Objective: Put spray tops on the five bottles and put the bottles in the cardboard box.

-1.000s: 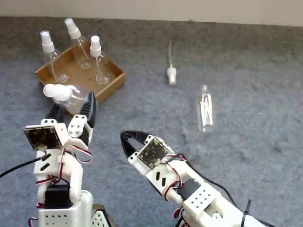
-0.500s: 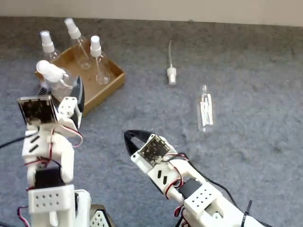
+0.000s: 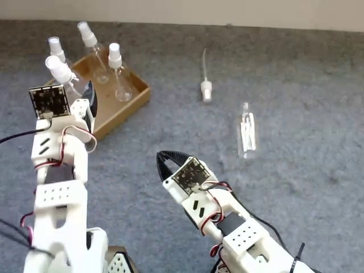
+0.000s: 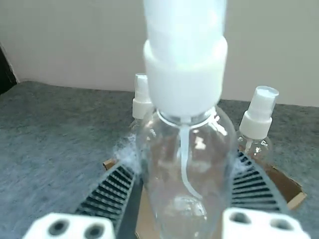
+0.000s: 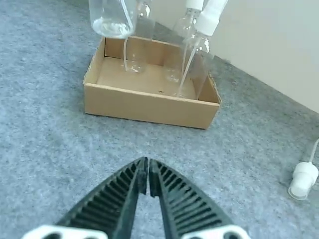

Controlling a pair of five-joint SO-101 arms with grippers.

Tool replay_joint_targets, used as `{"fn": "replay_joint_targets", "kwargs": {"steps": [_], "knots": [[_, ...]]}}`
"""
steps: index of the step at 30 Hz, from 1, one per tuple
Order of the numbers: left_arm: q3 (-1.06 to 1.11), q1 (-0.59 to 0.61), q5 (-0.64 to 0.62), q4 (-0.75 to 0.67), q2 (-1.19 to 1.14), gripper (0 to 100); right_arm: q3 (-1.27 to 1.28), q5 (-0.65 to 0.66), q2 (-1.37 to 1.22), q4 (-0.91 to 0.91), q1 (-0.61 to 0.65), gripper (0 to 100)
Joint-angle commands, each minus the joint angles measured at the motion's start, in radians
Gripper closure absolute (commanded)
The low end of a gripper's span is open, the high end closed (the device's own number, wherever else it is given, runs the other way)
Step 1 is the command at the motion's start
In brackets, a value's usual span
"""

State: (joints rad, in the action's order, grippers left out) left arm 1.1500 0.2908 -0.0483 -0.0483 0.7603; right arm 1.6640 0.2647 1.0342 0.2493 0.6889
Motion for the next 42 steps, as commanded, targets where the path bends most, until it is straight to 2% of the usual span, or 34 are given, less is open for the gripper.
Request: {"fn": "replay_joint_targets", "kwargs": {"steps": [1,4,15,23,28,31,42], "knots": [[-0.065,0.002,0.009,-0.149,-0.114,89,0.128,0.009,0.016,-0.005,-0.015,99.3],[-0.102,-0.01,0.009,-0.222,-0.222,89,0.128,0.009,0.016,-0.008,-0.013,99.3],[-0.349,-0.051,0.006,-0.23,-0.61,89,0.128,0.009,0.015,-0.008,-0.012,99.3],[-0.475,-0.051,0.006,-0.235,-0.799,89,0.128,0.009,0.015,-0.008,-0.012,99.3],[-0.481,-0.051,0.006,-0.404,-0.892,89,0.128,0.009,0.015,-0.008,-0.012,99.3],[-0.483,-0.051,0.006,-0.459,-0.951,89,0.128,0.009,0.015,-0.008,-0.012,99.3],[-0.481,-0.053,0.006,-0.506,-1.03,89,0.128,0.009,0.015,-0.008,-0.015,99.3]]}}
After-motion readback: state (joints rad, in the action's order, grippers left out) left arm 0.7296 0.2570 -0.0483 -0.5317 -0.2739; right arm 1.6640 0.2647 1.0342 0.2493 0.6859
